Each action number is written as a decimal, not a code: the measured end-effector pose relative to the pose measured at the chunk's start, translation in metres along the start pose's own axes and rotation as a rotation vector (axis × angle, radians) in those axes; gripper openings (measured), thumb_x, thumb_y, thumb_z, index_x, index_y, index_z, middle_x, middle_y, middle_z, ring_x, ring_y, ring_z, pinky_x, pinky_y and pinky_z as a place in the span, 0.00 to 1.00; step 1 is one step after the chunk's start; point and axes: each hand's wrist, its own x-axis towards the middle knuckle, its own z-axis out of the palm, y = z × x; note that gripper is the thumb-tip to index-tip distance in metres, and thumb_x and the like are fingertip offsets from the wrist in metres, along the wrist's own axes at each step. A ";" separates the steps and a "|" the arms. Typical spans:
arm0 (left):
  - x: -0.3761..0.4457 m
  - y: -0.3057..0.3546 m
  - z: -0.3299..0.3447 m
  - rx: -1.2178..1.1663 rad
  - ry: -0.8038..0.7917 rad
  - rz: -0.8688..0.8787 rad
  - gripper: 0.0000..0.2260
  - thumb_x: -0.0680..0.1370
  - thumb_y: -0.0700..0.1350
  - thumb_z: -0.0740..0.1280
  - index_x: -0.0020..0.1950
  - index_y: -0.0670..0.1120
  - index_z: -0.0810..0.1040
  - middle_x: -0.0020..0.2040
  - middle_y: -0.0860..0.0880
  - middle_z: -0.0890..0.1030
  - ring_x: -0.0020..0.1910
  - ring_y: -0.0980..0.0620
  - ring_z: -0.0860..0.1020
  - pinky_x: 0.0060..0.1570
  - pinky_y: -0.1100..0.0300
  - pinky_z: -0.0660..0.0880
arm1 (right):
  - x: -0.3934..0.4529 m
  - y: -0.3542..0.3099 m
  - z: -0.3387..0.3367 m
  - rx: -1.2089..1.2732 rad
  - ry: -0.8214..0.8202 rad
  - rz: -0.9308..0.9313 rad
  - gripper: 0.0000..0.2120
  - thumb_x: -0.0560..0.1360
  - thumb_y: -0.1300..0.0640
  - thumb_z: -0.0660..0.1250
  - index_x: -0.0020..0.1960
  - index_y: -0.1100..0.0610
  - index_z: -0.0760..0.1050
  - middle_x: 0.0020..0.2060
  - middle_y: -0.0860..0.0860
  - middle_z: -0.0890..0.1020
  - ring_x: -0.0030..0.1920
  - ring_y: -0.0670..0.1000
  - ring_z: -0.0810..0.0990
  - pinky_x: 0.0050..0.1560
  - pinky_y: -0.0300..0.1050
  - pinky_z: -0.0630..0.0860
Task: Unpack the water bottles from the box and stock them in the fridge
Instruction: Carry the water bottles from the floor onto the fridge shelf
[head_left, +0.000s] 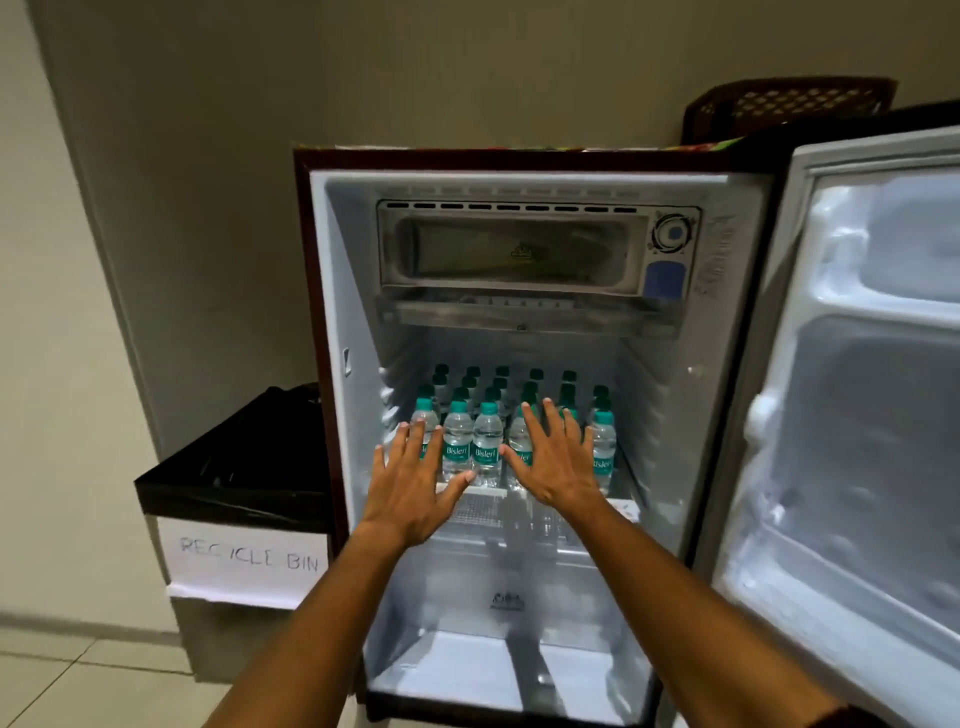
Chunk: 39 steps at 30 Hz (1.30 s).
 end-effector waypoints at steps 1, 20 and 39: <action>-0.011 0.000 -0.004 -0.006 0.011 0.001 0.39 0.75 0.72 0.42 0.80 0.51 0.47 0.81 0.47 0.44 0.79 0.46 0.42 0.75 0.42 0.43 | -0.013 -0.002 -0.001 0.006 -0.001 0.003 0.40 0.74 0.26 0.45 0.80 0.44 0.42 0.79 0.53 0.42 0.79 0.60 0.45 0.75 0.65 0.43; -0.161 -0.014 -0.021 -0.020 -0.035 -0.013 0.40 0.74 0.74 0.39 0.80 0.52 0.47 0.81 0.47 0.45 0.79 0.46 0.44 0.75 0.39 0.48 | -0.183 -0.020 -0.006 0.091 -0.003 0.034 0.38 0.75 0.27 0.49 0.79 0.42 0.43 0.80 0.52 0.43 0.79 0.59 0.45 0.74 0.65 0.44; -0.194 -0.017 0.085 -0.055 -0.088 -0.039 0.40 0.73 0.72 0.37 0.80 0.53 0.49 0.81 0.46 0.46 0.79 0.44 0.45 0.75 0.37 0.47 | -0.230 -0.005 0.094 0.046 -0.098 0.046 0.38 0.76 0.28 0.49 0.79 0.42 0.41 0.79 0.51 0.40 0.79 0.59 0.44 0.74 0.64 0.42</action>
